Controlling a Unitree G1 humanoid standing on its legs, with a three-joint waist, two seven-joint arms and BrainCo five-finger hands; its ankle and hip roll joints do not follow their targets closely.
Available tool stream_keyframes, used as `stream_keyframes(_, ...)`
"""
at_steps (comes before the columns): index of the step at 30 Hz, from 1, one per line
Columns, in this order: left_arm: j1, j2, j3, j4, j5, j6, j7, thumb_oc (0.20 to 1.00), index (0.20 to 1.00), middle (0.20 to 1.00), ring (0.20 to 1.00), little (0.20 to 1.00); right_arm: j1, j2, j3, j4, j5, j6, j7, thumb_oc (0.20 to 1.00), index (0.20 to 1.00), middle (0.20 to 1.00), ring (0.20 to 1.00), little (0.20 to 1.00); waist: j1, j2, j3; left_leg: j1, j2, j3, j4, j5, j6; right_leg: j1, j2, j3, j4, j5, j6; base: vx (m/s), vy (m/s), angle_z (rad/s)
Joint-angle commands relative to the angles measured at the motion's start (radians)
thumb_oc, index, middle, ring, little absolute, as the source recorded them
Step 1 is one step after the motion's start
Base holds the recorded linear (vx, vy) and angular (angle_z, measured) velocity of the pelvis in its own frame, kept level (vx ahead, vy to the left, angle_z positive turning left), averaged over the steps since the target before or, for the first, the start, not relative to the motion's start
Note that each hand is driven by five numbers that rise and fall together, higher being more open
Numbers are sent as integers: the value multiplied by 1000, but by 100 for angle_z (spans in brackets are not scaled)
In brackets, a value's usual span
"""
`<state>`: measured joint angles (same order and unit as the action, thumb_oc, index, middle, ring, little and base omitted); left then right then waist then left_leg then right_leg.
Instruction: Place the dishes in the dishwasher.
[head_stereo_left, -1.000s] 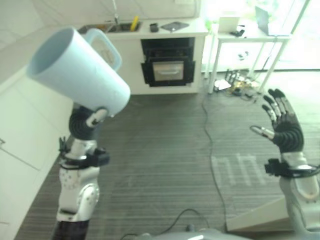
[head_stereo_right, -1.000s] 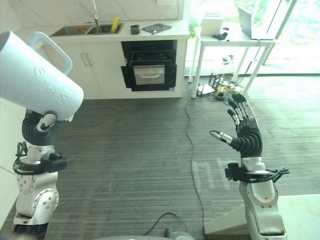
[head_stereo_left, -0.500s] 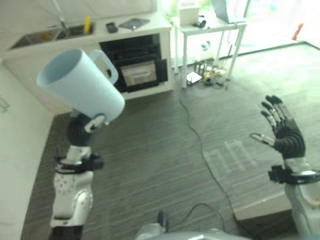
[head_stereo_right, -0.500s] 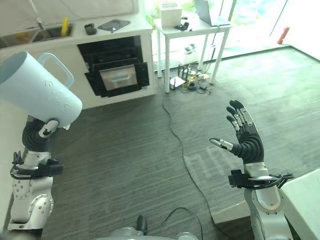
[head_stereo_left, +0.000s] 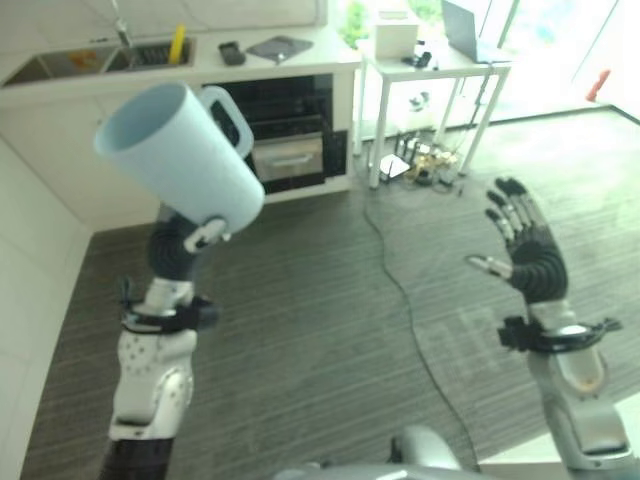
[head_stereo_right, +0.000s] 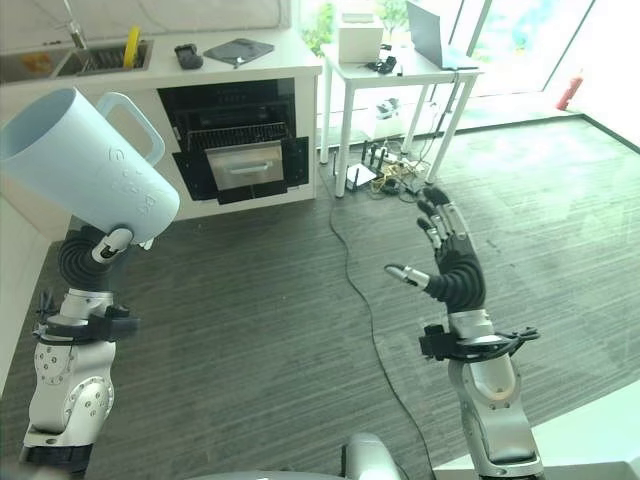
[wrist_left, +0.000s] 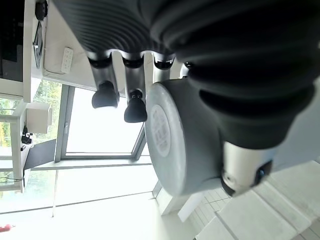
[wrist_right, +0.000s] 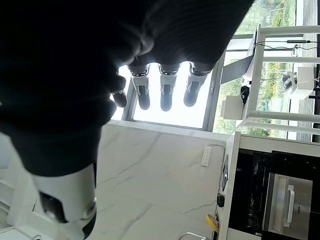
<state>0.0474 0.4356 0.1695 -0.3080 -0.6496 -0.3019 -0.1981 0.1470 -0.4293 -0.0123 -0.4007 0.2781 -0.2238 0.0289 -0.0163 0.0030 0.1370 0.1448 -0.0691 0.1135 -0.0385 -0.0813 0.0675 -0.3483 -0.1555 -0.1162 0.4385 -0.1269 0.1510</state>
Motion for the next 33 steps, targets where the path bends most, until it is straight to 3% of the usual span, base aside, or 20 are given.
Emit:
stream_keyframes(1, 45, 33, 20, -79, -28, -36, -1, 200, 200, 200, 200, 200, 5, -22, -98, -35, 96, -65, 42, 1000, 1000, 1000, 1000, 1000, -33, -14, -14, 8, 34, -128, -49, 65, -52, 245, 41, -11, -384, 274, -12, 273, -296, -4)
stream_keyframes(2, 55, 30, 13, -83, -29, -48, 6, 200, 200, 200, 200, 200, 8, -22, -103, -35, 121, -72, 71, 1000, 1000, 1000, 1000, 1000, -58, -11, -3, 47, 50, -126, -49, 33, -52, 191, 35, 21, -362, 331, 2, 231, -307, 17)
stream_keyframes(3, 53, 30, 8, -86, -27, -54, 1, 200, 200, 200, 200, 200, 6, -31, -103, -32, 127, -78, 72, 1000, 1000, 1000, 1000, 1000, -66, -12, -4, 61, 60, -131, -49, 16, -55, 194, 41, 46, -401, 318, 6, 223, -326, 34)
stream_keyframes(5, 36, 30, -19, -87, -21, -68, 8, 200, 200, 200, 200, 200, -27, -43, -87, -30, 99, -62, 44, 1000, 1000, 1000, 1000, 1000, -70, -20, -11, 68, 62, -139, -49, 13, -65, 227, 30, 19, -500, 352, 11, 148, -362, 43)
stream_keyframes(10, 5, 25, -48, -91, -73, -54, 27, 200, 200, 200, 200, 200, -74, -86, -65, -34, 70, -35, -14, 1000, 1000, 1000, 1000, 1000, -67, -11, -63, 98, 114, -84, -49, 5, -102, 294, 67, -2, -526, 302, -18, 122, -334, 26)
stream_keyframes(12, 0, 22, -47, -84, -90, -59, 13, 200, 200, 200, 200, 200, -58, -93, -84, -28, 79, -40, -2, 1000, 1000, 1000, 1000, 1000, -72, -5, -68, 103, 133, -49, -45, 37, -119, 314, 81, -12, -526, 284, -30, 49, -192, -22)
stream_keyframes(14, -6, 10, -52, -85, -93, -57, -2, 200, 200, 200, 200, 200, -39, -89, -105, -29, 94, -38, 9, 1000, 1000, 1000, 1000, 1000, -79, 3, -60, 61, 152, -20, 71, 88, -148, 340, 94, -28, -526, 260, -51, 36, -226, -5)
stream_keyframes(17, -1, -3, -59, -76, -101, -62, -23, 200, 200, 200, 200, 200, -42, -76, -103, -13, 82, -45, 11, 1000, 1000, 1000, 1000, 1000, -72, 8, -42, -2, 171, 24, 183, 98, -157, 377, 92, -57, -526, 230, -66, 37, -134, 0)
stream_keyframes(19, 9, -6, -54, -71, -118, -63, -40, 200, 200, 200, 200, 200, -52, -74, -107, -8, 78, -44, 13, 1000, 1000, 1000, 1000, 1000, -69, 14, -35, -10, 174, 60, 147, 83, -150, 391, 84, -79, -526, 219, -64, 29, -16, 17)
stream_keyframes(22, 17, -14, -57, -61, -143, -76, -46, 200, 200, 200, 200, 200, -75, -64, -96, -1, 54, -34, 11, 1000, 1000, 1000, 1000, 1000, -67, 38, -39, 19, 165, 73, -46, 86, -146, 409, 86, -71, -526, 195, -49, 57, 141, 26)
stream_keyframes(24, 11, -18, -67, -59, -147, -77, -48, 200, 200, 200, 200, 200, -62, -65, -103, 4, 44, -44, 12, 1000, 1000, 1000, 1000, 1000, -77, 43, -41, -13, 201, 86, -49, 116, -169, 418, 81, -74, -526, 178, -49, 63, 237, 22)
stream_keyframes(27, -8, -23, -95, -43, -170, -93, -66, 200, 200, 200, 200, 200, -50, -88, -138, 11, 44, -50, 8, 1000, 1000, 1000, 1000, 1000, -97, 49, -44, -73, 288, 175, -49, 197, -218, 437, 62, -117, -526, 148, -49, 41, 275, 35)
stream_keyframes(30, -3, -19, -98, -31, -205, -119, -83, 200, 200, 200, 200, 200, -44, -100, -159, 17, 45, -55, 15, 1000, 1000, 1000, 1000, 1000, -104, 50, -42, -93, 305, 225, -49, 211, -223, 454, 49, -143, -526, 138, -43, 112, 275, 34)
stream_keyframes(33, 1, -25, -84, -34, -211, -119, -79, 200, 200, 200, 200, 200, -42, -100, -171, 17, 43, -55, 28, 1000, 1000, 1000, 1000, 1000, -87, 43, -46, -96, 285, 163, -49, 195, -212, 464, 33, -125, -526, 139, -34, 214, 365, 7)
